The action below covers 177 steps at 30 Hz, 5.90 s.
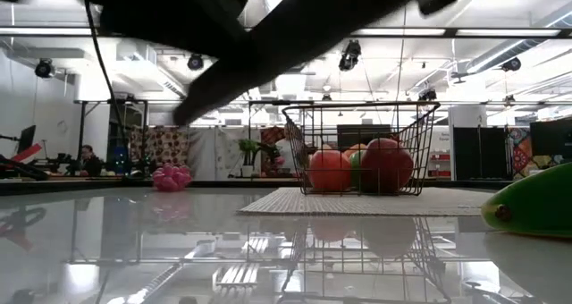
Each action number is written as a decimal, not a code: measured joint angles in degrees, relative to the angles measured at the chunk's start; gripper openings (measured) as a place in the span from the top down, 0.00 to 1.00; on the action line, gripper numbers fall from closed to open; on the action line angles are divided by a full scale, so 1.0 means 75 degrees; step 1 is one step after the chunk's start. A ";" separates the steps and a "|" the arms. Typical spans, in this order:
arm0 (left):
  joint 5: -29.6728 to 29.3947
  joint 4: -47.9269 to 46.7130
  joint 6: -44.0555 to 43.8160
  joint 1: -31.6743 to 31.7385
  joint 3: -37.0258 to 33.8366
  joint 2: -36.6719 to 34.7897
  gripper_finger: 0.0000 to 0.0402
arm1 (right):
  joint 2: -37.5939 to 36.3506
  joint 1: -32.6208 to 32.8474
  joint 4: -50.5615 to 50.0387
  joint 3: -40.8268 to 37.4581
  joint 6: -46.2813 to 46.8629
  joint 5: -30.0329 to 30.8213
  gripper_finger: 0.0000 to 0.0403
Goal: Build produce basket
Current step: Put the eggplant into the wire basket, then put the grapes into the wire basket
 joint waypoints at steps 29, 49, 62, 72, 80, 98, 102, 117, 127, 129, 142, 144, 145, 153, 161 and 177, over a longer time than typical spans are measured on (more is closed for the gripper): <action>0.0613 0.5341 0.3751 0.2050 -0.2152 -0.1943 0.91 | -0.1054 -0.0368 0.4458 -0.1722 -0.2457 0.0139 0.19; 0.0663 0.5647 0.3547 0.2138 -0.2252 -0.1940 0.91 | 0.1080 -0.1000 0.5892 -0.0260 -0.3478 -0.0853 0.38; 0.0951 0.5428 0.2571 0.2167 -0.2325 -0.1940 0.56 | 0.1028 -0.0992 0.5443 -0.0256 -0.3081 -0.0833 0.71; 0.0590 0.4503 0.2543 0.2161 -0.2365 -0.2167 0.33 | 0.0144 -0.1116 0.2386 -0.0120 -0.1920 0.2408 0.68; 0.0223 0.4529 0.2569 0.2227 -0.2362 -0.2170 0.33 | -0.0511 -0.2540 0.0437 0.0447 -0.1499 0.2827 0.69; 0.0062 0.4663 0.2554 0.2403 -0.2356 -0.2147 0.33 | -0.0031 -0.5589 -0.1084 0.0901 0.1498 0.0592 0.68; 0.0063 0.4663 0.2551 0.2403 -0.2356 -0.2147 0.33 | 0.0125 -0.5590 -0.1073 0.0901 0.1538 0.0572 0.68; 0.0065 0.4689 0.2553 0.2412 -0.2351 -0.2141 0.33 | 0.0767 -0.5591 -0.0860 0.0901 0.2311 0.0539 0.68; 0.0066 0.4690 0.2554 0.2412 -0.2351 -0.2141 0.33 | 0.1247 -0.5590 -0.0400 0.0901 0.2551 0.0595 0.62; 0.0065 0.4687 0.2554 0.2412 -0.2351 -0.2141 0.33 | 0.1248 -0.5590 -0.0391 0.0901 0.2561 0.0601 0.57; 0.0067 0.4660 0.2554 0.2412 -0.2348 -0.2141 0.33 | 0.0984 -0.5590 -0.1664 0.1713 0.2193 0.0604 0.38; 0.0068 0.4659 0.2554 0.2412 -0.2350 -0.2141 0.33 | 0.0891 -0.5590 -0.2550 0.2126 0.2131 0.0605 0.38; 0.0068 0.4657 0.2554 0.2412 -0.2349 -0.2141 0.33 | 0.0860 -0.5581 -0.2993 0.2353 0.2130 0.0607 0.38; 0.0018 0.4654 0.2554 0.2412 -0.2348 -0.2141 0.33 | 0.0588 -0.5224 -0.5876 0.3520 0.2193 0.0624 0.41; -0.1043 0.4552 0.2164 0.2404 -0.2348 -0.2153 0.33 | -0.0253 -0.3700 -0.6164 0.2876 0.2203 0.0603 0.44; -0.3364 0.1351 -0.1607 0.3695 -0.2260 -0.3211 0.33 | -0.2695 -0.1813 -0.4954 0.0388 0.2394 0.0610 0.44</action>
